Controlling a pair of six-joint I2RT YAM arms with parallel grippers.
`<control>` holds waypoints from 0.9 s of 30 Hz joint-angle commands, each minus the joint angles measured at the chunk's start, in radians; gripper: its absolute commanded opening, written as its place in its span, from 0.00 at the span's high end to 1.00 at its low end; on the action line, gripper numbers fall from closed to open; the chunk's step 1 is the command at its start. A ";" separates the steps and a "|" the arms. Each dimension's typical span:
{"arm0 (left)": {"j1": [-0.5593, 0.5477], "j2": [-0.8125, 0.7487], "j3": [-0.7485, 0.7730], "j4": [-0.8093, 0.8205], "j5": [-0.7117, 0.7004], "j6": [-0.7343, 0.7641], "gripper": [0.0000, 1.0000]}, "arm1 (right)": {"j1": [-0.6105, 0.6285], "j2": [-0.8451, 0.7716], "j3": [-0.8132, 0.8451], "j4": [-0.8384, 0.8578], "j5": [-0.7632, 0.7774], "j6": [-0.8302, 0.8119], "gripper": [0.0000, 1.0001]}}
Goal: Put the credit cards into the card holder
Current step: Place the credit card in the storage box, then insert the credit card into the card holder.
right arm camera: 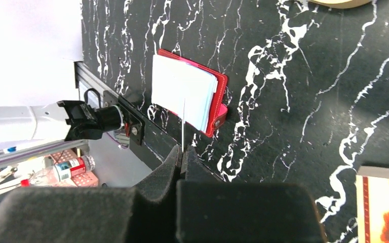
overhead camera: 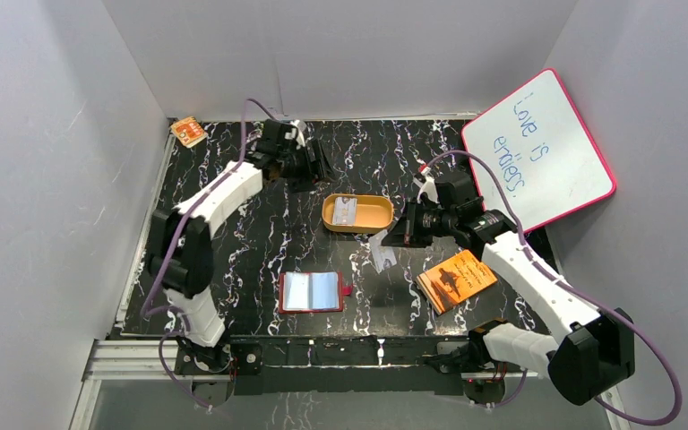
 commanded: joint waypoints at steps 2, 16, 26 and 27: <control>0.000 -0.363 -0.168 -0.020 -0.129 -0.053 0.28 | 0.066 0.041 -0.043 0.164 -0.048 0.064 1.00; -0.025 -0.926 -0.758 -0.116 -0.195 -0.127 0.46 | 0.495 0.387 -0.046 0.587 0.269 0.292 1.00; -0.027 -0.973 -0.854 -0.154 -0.251 -0.198 0.64 | 0.527 0.519 -0.108 0.716 0.296 0.445 1.00; -0.027 -0.969 -0.858 -0.163 -0.263 -0.213 0.66 | 0.527 0.528 -0.107 0.718 0.291 0.447 1.00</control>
